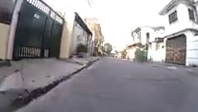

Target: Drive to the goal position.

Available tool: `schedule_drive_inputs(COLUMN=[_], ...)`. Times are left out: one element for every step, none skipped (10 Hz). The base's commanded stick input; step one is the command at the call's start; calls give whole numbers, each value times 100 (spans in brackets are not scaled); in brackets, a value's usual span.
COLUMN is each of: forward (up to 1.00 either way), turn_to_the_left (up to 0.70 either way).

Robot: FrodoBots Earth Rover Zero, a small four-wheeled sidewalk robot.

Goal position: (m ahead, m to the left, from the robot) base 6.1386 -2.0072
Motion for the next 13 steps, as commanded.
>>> schedule_drive_inputs(forward=[100,100,100,100,100,100,100,100,100,100,100,100,100], turn_to_the_left=[0,0,0,0,0,-5,-26,-40,-40,0,0,0,0])
